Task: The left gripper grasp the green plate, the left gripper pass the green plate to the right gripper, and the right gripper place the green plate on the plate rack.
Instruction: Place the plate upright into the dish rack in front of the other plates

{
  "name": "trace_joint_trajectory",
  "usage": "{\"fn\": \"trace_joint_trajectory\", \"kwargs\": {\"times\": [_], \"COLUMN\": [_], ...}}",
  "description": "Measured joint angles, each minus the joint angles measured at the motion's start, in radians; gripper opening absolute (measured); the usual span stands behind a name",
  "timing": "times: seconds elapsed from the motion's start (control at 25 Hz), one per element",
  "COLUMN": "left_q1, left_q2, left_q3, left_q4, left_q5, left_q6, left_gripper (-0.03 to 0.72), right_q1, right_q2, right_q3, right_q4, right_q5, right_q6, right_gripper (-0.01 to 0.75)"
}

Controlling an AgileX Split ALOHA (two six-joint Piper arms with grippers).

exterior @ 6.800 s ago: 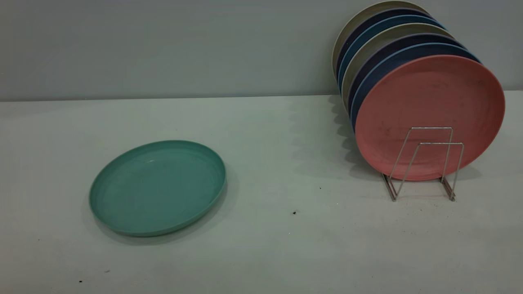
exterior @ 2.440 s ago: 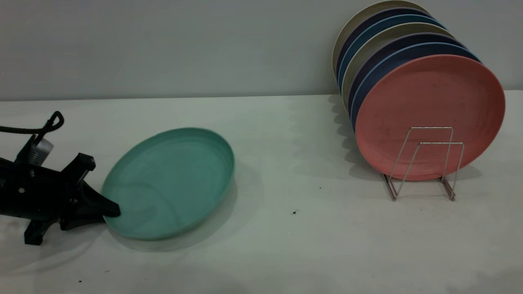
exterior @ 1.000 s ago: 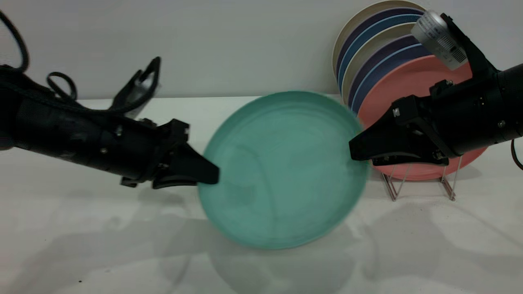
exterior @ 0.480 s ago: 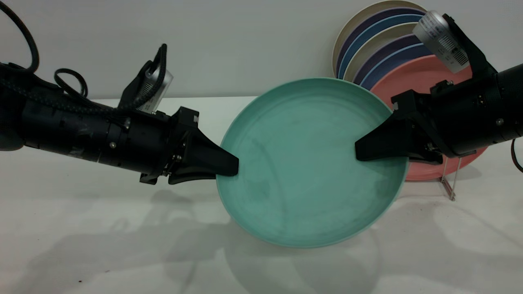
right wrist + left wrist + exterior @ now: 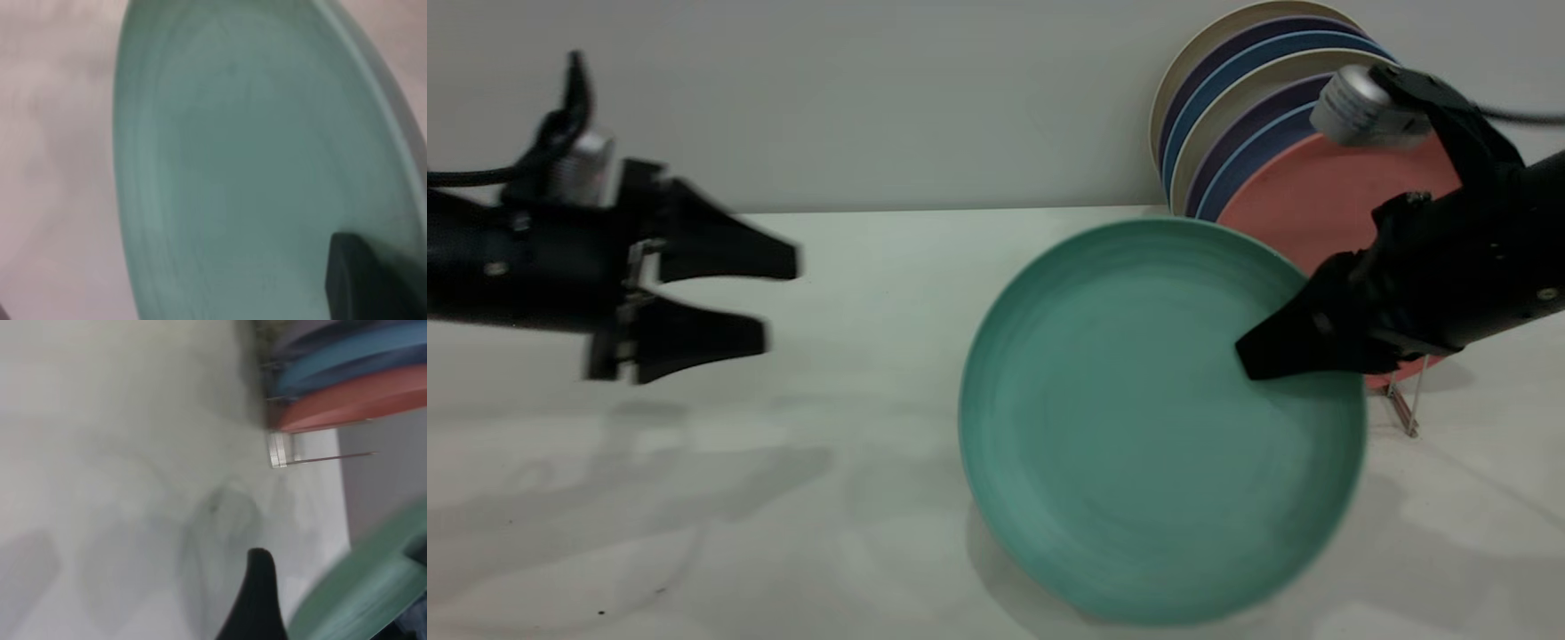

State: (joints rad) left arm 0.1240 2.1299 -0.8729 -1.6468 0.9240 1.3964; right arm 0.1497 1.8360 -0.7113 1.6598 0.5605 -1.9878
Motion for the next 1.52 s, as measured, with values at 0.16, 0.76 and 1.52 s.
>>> {"fn": "trace_joint_trajectory", "kwargs": {"times": [0.16,0.76,1.52], "left_q1": [0.091,0.133,0.132], "left_q2": [0.0,0.0,-0.001], "left_q3": [0.0,0.0,0.0], "left_q4": [0.174,0.686,0.799], "left_q5": [-0.064,-0.338,-0.367], "left_q6": [-0.1,-0.45,-0.564], "left_gripper": [0.643,0.51,0.509], "right_q1": [0.0,0.0,0.0], "right_q2": [-0.101,-0.185,-0.175], "right_q3": [-0.009,-0.401,-0.6], "right_q4": [-0.265,-1.403,-1.513], "right_q5": [-0.006,0.09,0.069], "right_q6": [0.007,0.699,0.526], "right_gripper": [0.08,0.08,0.08]}}
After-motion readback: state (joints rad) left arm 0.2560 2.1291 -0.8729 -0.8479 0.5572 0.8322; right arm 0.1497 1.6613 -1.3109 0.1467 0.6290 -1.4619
